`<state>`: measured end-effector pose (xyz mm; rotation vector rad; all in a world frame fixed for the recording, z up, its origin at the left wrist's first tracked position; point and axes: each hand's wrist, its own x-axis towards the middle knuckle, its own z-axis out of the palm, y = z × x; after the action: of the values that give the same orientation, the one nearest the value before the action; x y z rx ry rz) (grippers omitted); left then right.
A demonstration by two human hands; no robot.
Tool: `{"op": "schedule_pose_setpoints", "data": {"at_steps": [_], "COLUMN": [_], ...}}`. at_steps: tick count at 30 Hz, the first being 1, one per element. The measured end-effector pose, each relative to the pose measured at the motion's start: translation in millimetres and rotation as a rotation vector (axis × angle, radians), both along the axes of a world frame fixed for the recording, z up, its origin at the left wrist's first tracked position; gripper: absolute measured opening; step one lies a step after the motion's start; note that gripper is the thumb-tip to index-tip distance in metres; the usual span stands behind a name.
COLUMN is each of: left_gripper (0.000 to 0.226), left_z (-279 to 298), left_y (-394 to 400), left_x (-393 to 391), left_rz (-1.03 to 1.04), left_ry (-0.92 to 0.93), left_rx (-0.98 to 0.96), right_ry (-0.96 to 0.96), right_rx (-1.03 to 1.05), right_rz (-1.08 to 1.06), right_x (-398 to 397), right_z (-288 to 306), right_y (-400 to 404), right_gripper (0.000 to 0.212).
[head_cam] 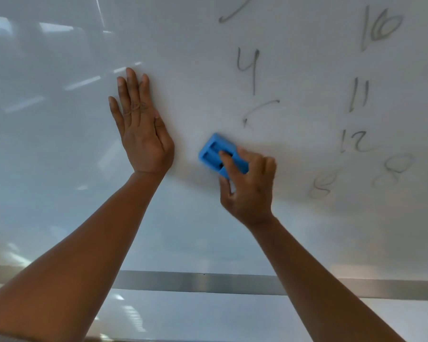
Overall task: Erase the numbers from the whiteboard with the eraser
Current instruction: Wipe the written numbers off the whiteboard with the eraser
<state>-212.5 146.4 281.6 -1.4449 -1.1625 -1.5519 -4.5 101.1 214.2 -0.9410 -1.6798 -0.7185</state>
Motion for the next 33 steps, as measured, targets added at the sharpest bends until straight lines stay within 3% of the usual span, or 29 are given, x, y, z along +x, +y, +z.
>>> {"op": "schedule_pose_setpoints", "data": {"at_steps": [3,8,12,18,20,22,25,28,31,33], "left_gripper": [0.053,0.052,0.052,0.053,0.052,0.052,0.051,0.051,0.052,0.052], "left_z": [-1.1,-4.1,-8.1,-16.0,-16.3,-17.4,-17.6,-17.1,-17.2,-17.0], "left_y": [-0.4,1.4,1.2,1.8,1.4,-0.3,-2.1,-0.6,0.1,0.1], "left_x": [2.2,14.1,40.1,60.9,60.5,60.4,63.0,68.3,73.4,72.6], "left_rz": [-0.005,-0.011,-0.024,-0.019,-0.015,-0.028,-0.037,-0.026,-0.019,-0.016], "left_ry": [-0.01,-0.071,-0.023,-0.014,-0.012,-0.014,-0.022,-0.044,-0.071,-0.066], "left_rx": [-0.015,-0.002,-0.022,-0.038,-0.041,-0.044,-0.047,-0.039,-0.046,-0.053], "right_ry": [-0.098,0.298,0.443,0.024,-0.004,0.087,0.306,0.475,0.425,0.297], "right_rx": [-0.062,0.038,0.069,-0.05,-0.094,-0.105,-0.022,0.122,0.156,0.074], "right_rz": [-0.042,-0.183,-0.128,-0.022,-0.031,-0.055,-0.1,-0.125,-0.098,-0.05], "right_x": [17.8,58.8,36.8,31.8,43.9,57.9,70.9,67.6,41.5,17.6], "right_z": [-32.1,-7.3,10.6,-56.5,-80.8,-92.9,-68.5,-7.3,29.9,17.6], "right_y": [-9.1,-2.7,3.5,-1.9,-5.5,-9.5,-5.7,11.5,17.7,11.1], "right_gripper": [0.038,0.035,0.035,0.045,0.05,0.048,0.038,0.038,0.04,0.04]}}
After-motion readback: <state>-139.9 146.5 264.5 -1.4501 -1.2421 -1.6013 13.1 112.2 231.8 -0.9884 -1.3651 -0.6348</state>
